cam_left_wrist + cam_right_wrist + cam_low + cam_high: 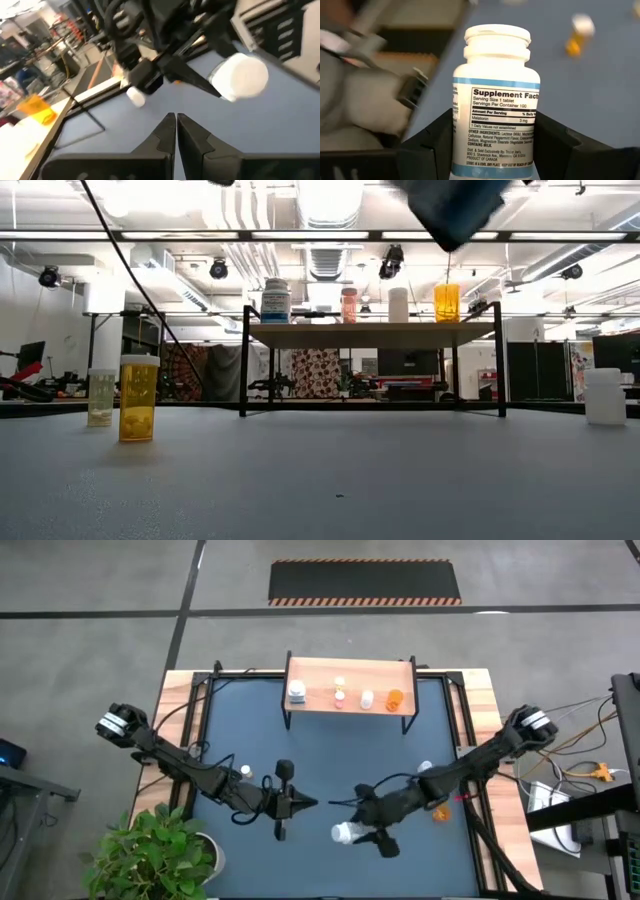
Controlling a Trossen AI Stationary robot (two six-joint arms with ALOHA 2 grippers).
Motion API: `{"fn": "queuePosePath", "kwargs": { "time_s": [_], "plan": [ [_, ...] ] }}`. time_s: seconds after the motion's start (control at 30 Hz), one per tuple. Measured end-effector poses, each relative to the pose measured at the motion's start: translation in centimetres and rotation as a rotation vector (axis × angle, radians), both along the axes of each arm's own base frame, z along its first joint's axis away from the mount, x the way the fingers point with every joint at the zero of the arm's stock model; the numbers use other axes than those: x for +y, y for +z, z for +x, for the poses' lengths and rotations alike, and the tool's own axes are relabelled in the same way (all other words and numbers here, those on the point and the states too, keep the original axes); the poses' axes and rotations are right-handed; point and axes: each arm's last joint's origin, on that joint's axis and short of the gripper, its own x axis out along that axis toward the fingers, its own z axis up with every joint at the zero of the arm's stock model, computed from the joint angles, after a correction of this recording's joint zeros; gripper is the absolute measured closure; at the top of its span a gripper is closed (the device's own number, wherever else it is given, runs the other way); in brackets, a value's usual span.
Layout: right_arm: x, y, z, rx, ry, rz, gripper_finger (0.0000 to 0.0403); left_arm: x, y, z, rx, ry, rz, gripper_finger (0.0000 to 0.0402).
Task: Pick and place medicine bottles onto shelf by color
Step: Put the white pill bottle on the shelf
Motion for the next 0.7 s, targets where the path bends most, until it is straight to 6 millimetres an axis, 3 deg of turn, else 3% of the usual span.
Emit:
{"fn": "queuePosePath", "kwargs": {
  "time_s": [0.2,0.43,0.57,0.7],
  "plan": [
    [-3.0,-0.2,-0.6,-0.269,0.155,0.123,0.0211,-0.4,1.8,0.4,-0.078,-0.093,-0.007,0.0378],
    [-5.5,-0.1,-0.1,-0.355,0.258,0.148,0.0211,-0.8,4.6,0.9,-0.156,-0.119,-0.003,0.0259],
    [-6.7,0.0,0.0,-0.433,0.320,0.168,0.0211,-1.0,4.5,1.8,-0.168,-0.124,-0.001,0.0194],
    [-8.0,0.0,-0.1,-0.487,0.324,0.192,0.0207,-0.8,3.6,3.1,-0.173,-0.166,-0.008,0.0161]
  ]
}}
